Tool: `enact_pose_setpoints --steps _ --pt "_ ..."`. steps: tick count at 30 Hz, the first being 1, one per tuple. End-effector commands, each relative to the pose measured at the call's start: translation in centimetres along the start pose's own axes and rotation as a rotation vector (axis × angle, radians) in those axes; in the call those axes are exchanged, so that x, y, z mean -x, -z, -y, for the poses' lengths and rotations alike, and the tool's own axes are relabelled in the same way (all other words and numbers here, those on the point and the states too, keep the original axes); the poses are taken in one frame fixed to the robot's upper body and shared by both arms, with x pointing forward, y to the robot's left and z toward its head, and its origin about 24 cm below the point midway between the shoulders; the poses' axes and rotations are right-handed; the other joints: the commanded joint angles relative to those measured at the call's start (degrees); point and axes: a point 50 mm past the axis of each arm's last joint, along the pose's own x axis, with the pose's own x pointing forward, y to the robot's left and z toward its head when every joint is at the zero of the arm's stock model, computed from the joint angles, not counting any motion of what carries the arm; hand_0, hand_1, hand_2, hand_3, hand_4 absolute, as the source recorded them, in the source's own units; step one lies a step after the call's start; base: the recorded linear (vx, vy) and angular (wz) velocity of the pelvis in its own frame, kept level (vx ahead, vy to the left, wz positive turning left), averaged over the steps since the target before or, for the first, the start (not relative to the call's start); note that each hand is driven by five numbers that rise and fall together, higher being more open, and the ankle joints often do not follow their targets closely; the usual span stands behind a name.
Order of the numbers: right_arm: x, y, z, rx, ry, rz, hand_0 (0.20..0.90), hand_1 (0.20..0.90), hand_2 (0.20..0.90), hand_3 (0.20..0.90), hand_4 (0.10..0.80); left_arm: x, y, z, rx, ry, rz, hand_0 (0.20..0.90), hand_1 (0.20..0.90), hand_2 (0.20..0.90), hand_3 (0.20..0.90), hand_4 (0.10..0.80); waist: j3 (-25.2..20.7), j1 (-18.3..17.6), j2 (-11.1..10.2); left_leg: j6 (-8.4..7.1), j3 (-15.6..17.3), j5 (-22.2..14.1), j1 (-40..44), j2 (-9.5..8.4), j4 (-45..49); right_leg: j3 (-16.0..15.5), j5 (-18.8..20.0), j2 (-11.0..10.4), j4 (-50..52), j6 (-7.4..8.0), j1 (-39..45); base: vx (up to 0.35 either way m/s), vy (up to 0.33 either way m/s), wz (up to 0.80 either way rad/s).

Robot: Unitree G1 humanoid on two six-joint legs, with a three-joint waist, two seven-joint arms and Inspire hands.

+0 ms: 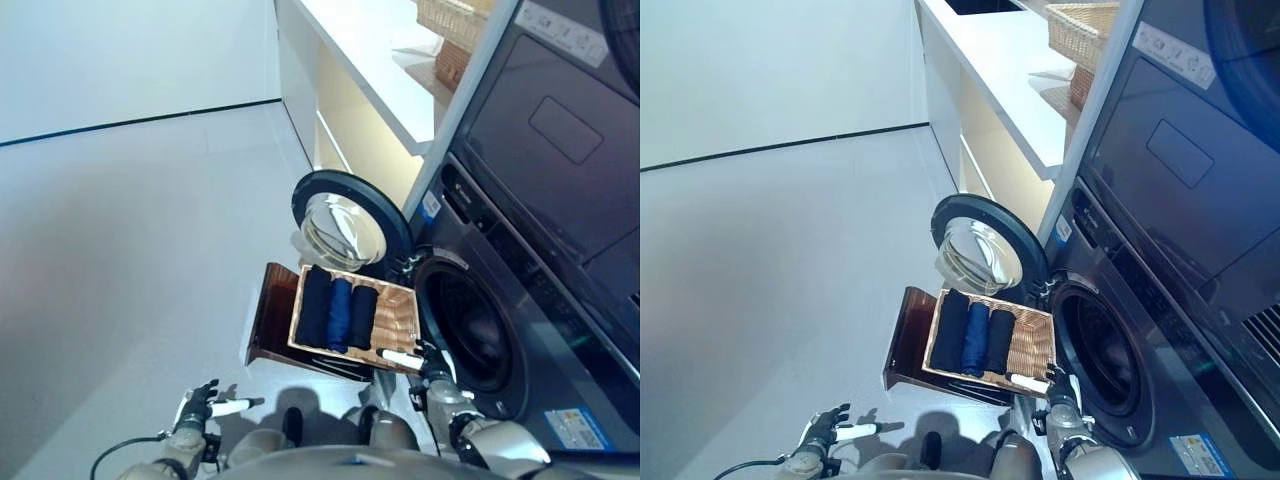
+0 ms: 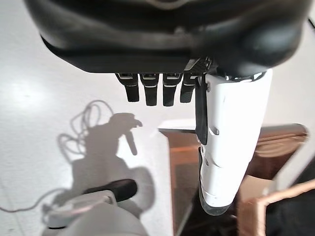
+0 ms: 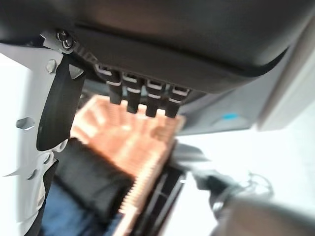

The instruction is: Pick up the clothes and place them into the washing machine

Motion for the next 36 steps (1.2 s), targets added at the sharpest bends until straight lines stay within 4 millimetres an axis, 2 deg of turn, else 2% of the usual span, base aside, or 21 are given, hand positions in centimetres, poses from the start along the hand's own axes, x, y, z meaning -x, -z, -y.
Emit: enact_pose_setpoints --steps 1,3,5,7,8,9,11,12,13,14,15,16,18,22,24,26,29,31,33,34,36 --pt "-0.5 -2.0 1.8 0.021 0.043 0.066 0.900 0.900 0.900 0.900 0.800 -0.4 -1.5 -1.0 0.028 -0.042 0.059 0.900 0.900 0.900 0.900 0.800 -2.48 2.04 -0.05 -6.08 -0.64 -7.04 4.02 -0.89 2.87 1.97 6.59 3.55 -10.81 -2.83 4.46 0.198 -0.149 0.62" --pt "-0.5 -1.6 2.0 0.029 0.045 0.056 0.900 0.900 0.900 0.900 0.800 -0.2 -0.9 -0.3 0.014 -0.016 0.047 0.900 0.900 0.900 0.900 0.800 -3.81 2.55 -0.25 -6.67 0.30 -7.63 3.10 -0.54 6.84 1.74 6.49 3.84 -12.87 -3.11 7.11 0.165 -0.140 0.49" --pt "-0.4 -1.1 2.1 0.024 0.042 0.048 0.900 0.900 0.900 0.900 0.800 0.0 -0.6 0.3 -0.003 0.013 0.044 0.900 0.900 0.900 0.900 0.800 -3.37 2.75 -0.43 -8.43 1.06 -4.90 -1.05 0.36 18.17 1.79 5.23 4.76 -13.59 -4.81 10.16 0.065 -0.151 0.15" --pt "-0.5 -1.3 2.0 0.022 0.040 0.054 0.900 0.900 0.900 0.900 0.800 0.0 -0.8 0.3 0.010 0.009 0.045 0.900 0.900 0.900 0.900 0.800 -1.36 3.58 -0.56 -9.61 -0.94 -1.05 -5.81 0.06 26.62 1.93 4.30 5.09 -13.07 -6.41 11.39 -0.081 -0.090 0.11" --pt "-0.5 -1.5 1.9 0.023 0.040 0.061 0.900 0.900 0.900 0.900 0.800 -0.1 -0.8 0.3 0.015 0.007 0.045 0.900 0.900 0.900 0.900 0.800 -0.68 4.01 -0.78 -9.53 -2.57 0.08 -7.85 0.06 28.32 2.58 4.18 5.04 -13.07 -6.79 11.61 -0.069 -0.028 0.00" --pt "-0.5 -1.7 1.9 0.021 0.042 0.063 0.900 0.900 0.900 0.900 0.800 0.0 -0.5 0.4 0.019 0.008 0.035 0.900 0.900 0.900 0.900 0.800 -0.62 4.07 -0.96 -9.09 -3.28 -0.37 -9.67 0.62 27.23 3.08 3.93 5.02 -13.35 -6.70 11.68 -0.007 0.009 -0.31" --pt "-0.5 -1.8 1.8 0.021 0.044 0.062 0.900 0.900 0.900 0.900 0.800 0.1 0.2 0.3 0.009 0.003 0.005 0.900 0.900 0.900 0.900 0.800 -1.24 4.36 -1.22 -8.91 -4.11 -1.39 -10.69 3.79 19.12 4.06 3.29 5.11 -14.12 -5.95 12.08 0.114 0.054 -0.30" --pt "-0.5 -1.8 1.7 0.032 0.047 0.059 0.900 0.900 0.900 0.900 0.800 0.2 0.5 0.1 -0.005 -0.006 -0.009 0.900 0.900 0.900 0.900 0.800 -1.86 4.69 -0.29 -10.15 -4.97 2.15 -11.25 6.83 10.39 4.31 2.58 6.19 -14.64 -5.52 12.51 0.176 0.069 -0.06" --pt "-0.5 -2.0 1.7 0.036 0.046 0.064 0.900 0.900 0.900 0.900 0.800 0.1 0.6 -0.1 -0.010 -0.012 -0.014 0.900 0.900 0.900 0.900 0.800 -1.95 5.04 0.21 -10.82 -5.63 4.57 -10.66 8.23 4.87 4.81 2.23 6.83 -14.96 -5.36 12.90 0.128 0.052 0.02" --pt "-0.5 -2.0 1.7 0.036 0.046 0.064 0.900 0.900 0.900 0.900 0.800 0.1 0.6 -0.1 -0.010 -0.012 -0.014 0.900 0.900 0.900 0.900 0.800 -1.87 5.08 0.17 -10.85 -5.57 4.78 -10.32 8.26 4.41 4.86 2.20 6.81 -14.96 -5.40 13.01 0.114 0.071 -0.05" --pt "-0.6 -2.4 1.9 0.043 0.056 0.074 0.900 0.900 0.900 0.900 0.800 0.2 0.7 -0.2 -0.013 -0.024 -0.024 0.900 0.900 0.900 0.900 0.800 -2.21 5.25 1.29 -11.91 -6.06 7.48 -10.43 10.07 -2.17 5.11 0.85 7.28 -15.24 -5.17 13.65 0.092 0.108 -0.14" --pt "-0.6 -2.7 1.8 0.051 0.051 0.080 0.900 0.900 0.900 0.900 0.800 0.2 1.0 -0.3 -0.019 -0.025 -0.032 0.900 0.900 0.900 0.900 0.800 -2.63 5.15 1.80 -12.13 -5.95 7.49 -9.41 10.43 -3.40 5.29 0.40 7.48 -14.68 -4.95 13.47 0.106 0.167 -0.28" --pt "-0.7 -3.0 1.5 0.062 0.041 0.089 0.900 0.900 0.900 0.900 0.800 0.2 1.0 -0.4 -0.032 -0.028 -0.033 0.900 0.900 0.900 0.900 0.800 -3.26 5.25 2.03 -11.75 -6.21 6.98 -8.19 9.38 -3.43 5.90 0.39 7.00 -13.92 -4.62 13.28 0.080 0.150 -0.42" --pt "-0.6 -2.9 1.1 0.081 0.019 0.078 0.900 0.900 0.900 0.900 0.800 -0.1 0.0 -0.8 -0.054 -0.030 0.001 0.900 0.900 0.900 0.900 0.800 -3.73 5.71 1.57 -10.56 -4.12 4.45 -7.21 6.93 -0.64 7.61 0.51 3.80 -13.48 -3.09 13.95 0.129 0.187 -0.71" --pt "-0.7 -3.7 1.3 0.083 0.025 0.094 0.900 0.900 0.900 0.900 0.800 -0.4 -1.7 -0.4 -0.048 -0.027 0.060 0.900 0.900 0.900 0.900 0.800 -1.95 5.80 2.05 -9.35 -2.07 2.20 -8.58 4.85 2.95 8.59 1.19 0.73 -12.55 -1.68 12.79 -0.002 0.262 -0.52" --pt "-0.8 -4.5 1.4 0.082 0.032 0.113 0.900 0.900 0.900 0.900 0.800 -0.5 -3.0 -0.1 -0.046 -0.025 0.104 0.900 0.900 0.900 0.900 0.800 -0.68 5.98 2.47 -8.88 -0.96 1.58 -9.59 3.93 3.79 9.32 2.98 -0.64 -12.99 -1.14 11.21 -0.096 0.179 -0.31" --pt "-0.8 -6.2 1.1 0.091 0.037 0.157 0.900 0.900 0.900 0.900 0.800 -0.6 -4.1 0.0 -0.038 -0.032 0.146 0.900 0.900 0.900 0.900 0.800 0.77 6.47 2.74 -8.77 -0.03 1.70 -11.14 4.10 3.62 9.02 5.14 -1.25 -13.64 -0.88 8.32 -0.159 0.076 -0.22" --pt "-0.8 -8.9 0.5 0.109 0.038 0.228 0.900 0.900 0.900 0.900 0.800 -0.7 -5.6 -0.1 -0.005 -0.049 0.198 0.900 0.900 0.900 0.900 0.800 2.71 8.11 2.74 -9.15 1.84 2.47 -13.30 5.05 2.82 4.02 8.31 -2.34 -15.11 -0.76 5.00 -0.208 0.013 -0.49" --pt "-0.7 -10.2 0.8 0.088 0.059 0.253 0.900 0.900 0.900 0.900 0.800 -0.8 -6.8 0.2 -0.012 -0.041 0.229 0.900 0.900 0.900 0.900 0.800 3.50 8.06 2.23 -9.33 1.41 3.09 -14.49 4.74 2.82 5.08 8.97 -2.31 -17.48 -0.88 5.44 -0.022 -0.039 -0.55" --pt "-0.7 -10.2 0.8 0.088 0.059 0.253 0.900 0.900 0.900 0.900 0.800 -0.8 -6.8 0.2 -0.012 -0.041 0.230 0.900 0.900 0.900 0.900 0.800 3.52 8.01 2.25 -9.33 1.36 3.09 -14.51 4.73 2.86 5.03 8.98 -2.31 -17.50 -0.88 5.47 -0.005 -0.017 0.08" --pt "-0.7 -12.1 1.4 0.083 0.093 0.291 0.900 0.900 0.900 0.900 0.800 -0.7 -7.3 0.6 -0.006 -0.031 0.244 0.900 0.900 0.900 0.900 0.800 4.62 8.11 2.33 -9.35 0.59 3.83 -16.25 4.43 2.83 4.27 9.41 -2.76 -17.37 -0.84 4.08 -0.055 -0.004 0.35"
